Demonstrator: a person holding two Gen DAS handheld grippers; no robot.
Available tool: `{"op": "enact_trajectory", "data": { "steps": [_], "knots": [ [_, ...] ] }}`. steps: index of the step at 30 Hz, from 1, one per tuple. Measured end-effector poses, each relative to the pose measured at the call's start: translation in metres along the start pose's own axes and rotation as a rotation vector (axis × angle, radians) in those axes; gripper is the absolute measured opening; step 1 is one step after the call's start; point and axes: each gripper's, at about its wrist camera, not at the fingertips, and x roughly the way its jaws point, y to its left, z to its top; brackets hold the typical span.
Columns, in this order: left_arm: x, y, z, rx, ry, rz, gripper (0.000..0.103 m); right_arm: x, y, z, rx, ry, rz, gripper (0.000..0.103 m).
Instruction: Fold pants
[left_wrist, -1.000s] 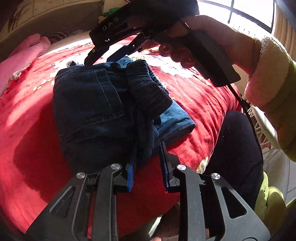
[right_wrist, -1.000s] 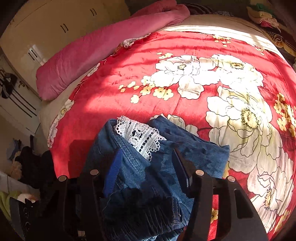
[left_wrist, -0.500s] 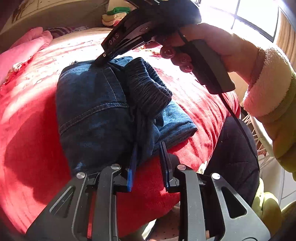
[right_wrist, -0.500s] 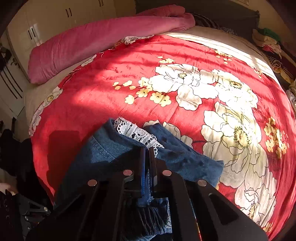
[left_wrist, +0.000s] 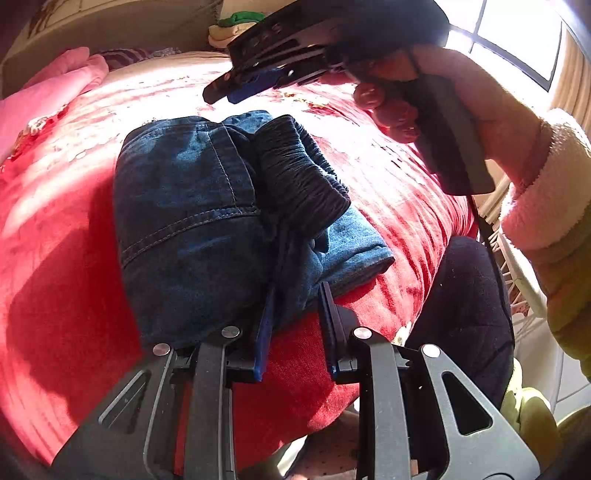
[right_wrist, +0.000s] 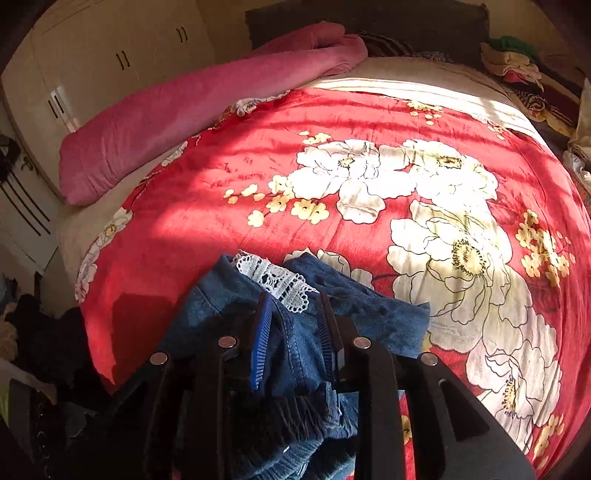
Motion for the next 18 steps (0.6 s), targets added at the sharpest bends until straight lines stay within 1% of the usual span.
{"op": "enact_trajectory", "data": {
  "steps": [1,3,8,9,10,11,14,16,18],
  "knots": [
    [-0.001,0.000,0.000,-0.004,0.001,-0.002,0.016,-0.009,0.002,-0.004,-0.001,-0.013,0.006,0.039],
    [-0.002,0.001,0.001,-0.009,-0.001,-0.001,0.016,-0.021,0.008,-0.013,-0.009,-0.016,0.031,0.044],
    [-0.009,-0.001,0.003,-0.026,-0.004,-0.001,0.016,-0.030,0.016,-0.037,-0.024,0.009,0.053,0.046],
    [-0.012,-0.001,0.004,-0.029,-0.009,-0.002,0.018,-0.028,0.016,-0.042,-0.020,0.023,0.059,0.046],
    [-0.015,-0.001,0.003,-0.031,-0.011,0.000,0.022,-0.025,0.016,-0.047,-0.018,0.042,0.056,0.046],
    [-0.017,-0.001,0.004,-0.036,-0.011,0.000,0.024,-0.021,0.015,-0.051,-0.018,0.061,0.039,0.046],
    [-0.026,0.001,0.003,-0.050,-0.020,0.008,0.026,-0.004,0.006,-0.063,0.001,0.133,-0.033,0.046],
    [-0.031,0.003,0.004,-0.058,-0.027,0.017,0.027,0.005,0.000,-0.070,0.026,0.154,-0.038,0.047],
    [-0.036,0.005,0.005,-0.068,-0.034,0.026,0.032,0.011,-0.003,-0.076,0.039,0.150,-0.039,0.048]
  ]
}}
